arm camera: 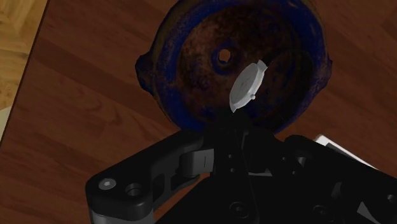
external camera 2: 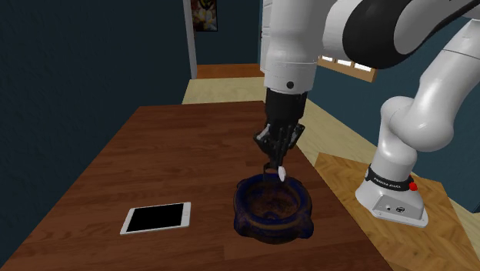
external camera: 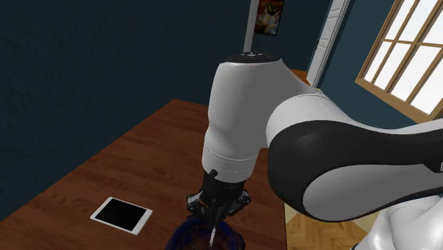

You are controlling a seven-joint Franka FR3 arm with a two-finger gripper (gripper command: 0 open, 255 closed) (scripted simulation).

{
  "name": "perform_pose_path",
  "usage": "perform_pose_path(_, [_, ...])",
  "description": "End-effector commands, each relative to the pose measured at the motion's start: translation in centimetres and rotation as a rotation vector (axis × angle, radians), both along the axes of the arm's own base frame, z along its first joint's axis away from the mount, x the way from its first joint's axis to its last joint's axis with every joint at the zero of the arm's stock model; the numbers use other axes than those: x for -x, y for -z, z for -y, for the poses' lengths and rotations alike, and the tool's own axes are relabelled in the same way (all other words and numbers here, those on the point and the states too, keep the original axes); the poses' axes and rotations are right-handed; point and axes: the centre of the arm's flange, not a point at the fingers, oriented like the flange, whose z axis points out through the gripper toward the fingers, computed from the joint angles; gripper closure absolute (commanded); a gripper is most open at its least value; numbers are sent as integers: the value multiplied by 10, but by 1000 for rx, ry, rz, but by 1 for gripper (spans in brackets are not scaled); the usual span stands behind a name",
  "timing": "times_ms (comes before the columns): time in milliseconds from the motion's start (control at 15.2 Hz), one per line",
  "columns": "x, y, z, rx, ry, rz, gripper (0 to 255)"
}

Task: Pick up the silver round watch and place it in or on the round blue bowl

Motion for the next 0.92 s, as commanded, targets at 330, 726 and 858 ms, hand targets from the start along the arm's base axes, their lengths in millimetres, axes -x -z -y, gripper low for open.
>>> perform_pose_path(330, [0,37,0,0,0,0,255])
perform_pose_path(726, [0,37,0,0,0,0,255])
perform_pose_path(858, [0,37,0,0,0,0,0])
